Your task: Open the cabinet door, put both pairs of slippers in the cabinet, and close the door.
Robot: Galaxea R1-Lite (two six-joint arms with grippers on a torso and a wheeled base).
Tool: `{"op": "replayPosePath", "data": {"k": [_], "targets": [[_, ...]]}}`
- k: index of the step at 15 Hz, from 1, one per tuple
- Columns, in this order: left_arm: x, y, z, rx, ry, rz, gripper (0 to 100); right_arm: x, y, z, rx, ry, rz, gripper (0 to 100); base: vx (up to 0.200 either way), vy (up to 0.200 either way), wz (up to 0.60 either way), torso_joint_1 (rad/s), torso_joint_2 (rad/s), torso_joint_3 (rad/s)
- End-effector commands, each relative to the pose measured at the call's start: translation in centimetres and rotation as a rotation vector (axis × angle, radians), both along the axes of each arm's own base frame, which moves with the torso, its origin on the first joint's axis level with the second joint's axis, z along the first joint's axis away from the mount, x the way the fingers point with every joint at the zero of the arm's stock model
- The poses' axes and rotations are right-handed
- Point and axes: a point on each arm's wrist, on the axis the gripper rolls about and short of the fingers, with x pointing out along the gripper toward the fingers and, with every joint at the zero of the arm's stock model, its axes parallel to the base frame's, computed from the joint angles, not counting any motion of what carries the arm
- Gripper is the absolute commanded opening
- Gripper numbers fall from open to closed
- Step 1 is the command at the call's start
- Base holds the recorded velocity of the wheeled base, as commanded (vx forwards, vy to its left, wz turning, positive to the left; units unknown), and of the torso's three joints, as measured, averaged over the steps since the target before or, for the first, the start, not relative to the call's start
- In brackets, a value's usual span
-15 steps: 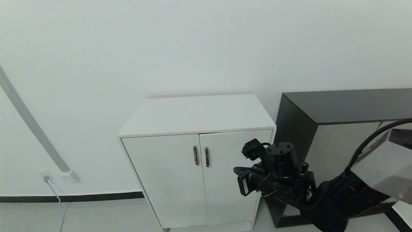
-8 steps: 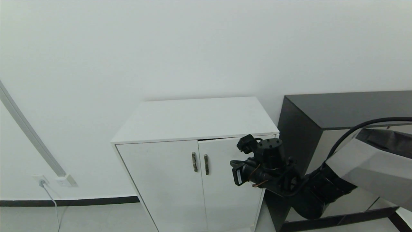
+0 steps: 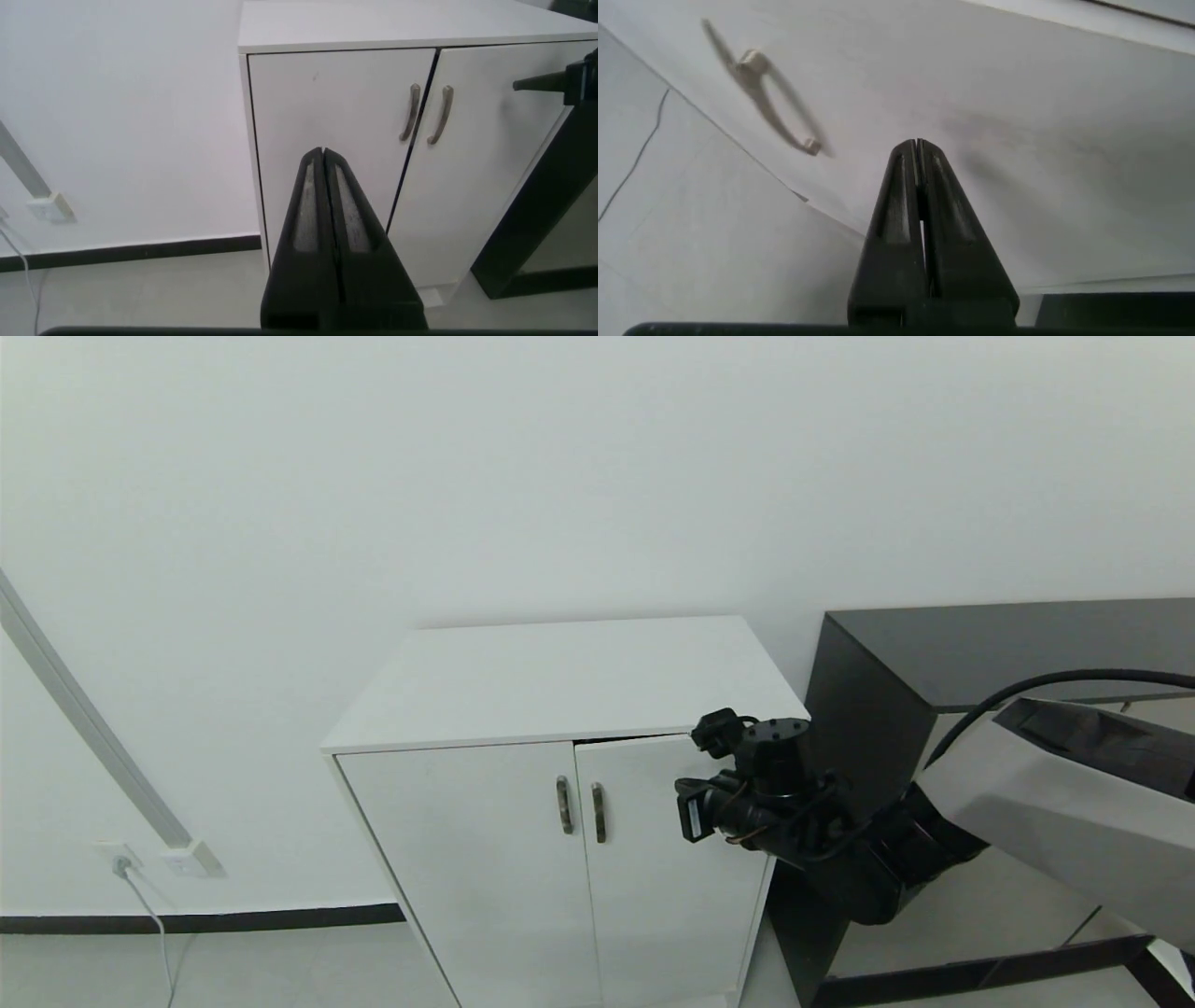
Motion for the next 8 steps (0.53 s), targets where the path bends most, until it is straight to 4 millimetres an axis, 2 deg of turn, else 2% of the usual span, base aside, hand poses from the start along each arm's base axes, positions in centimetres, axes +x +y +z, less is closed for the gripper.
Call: {"op": "replayPosePath", "data": {"k": [1,8], "targets": [[0.0,0.0,-0.01,0.0,0.0,0.001,0,0.5,0.1,-0.19,0.002,-0.002,-0.004,0,0.0,0.0,0.0,0.0,0.0,0.0],[0.0,0.0,-0.01,0.0,0.0,0.001,0,1.19,0.09,-0.03,0.001,-0.005,-0.014,0,0.0,0.0,0.0,0.0,0.0,0.0]]}}
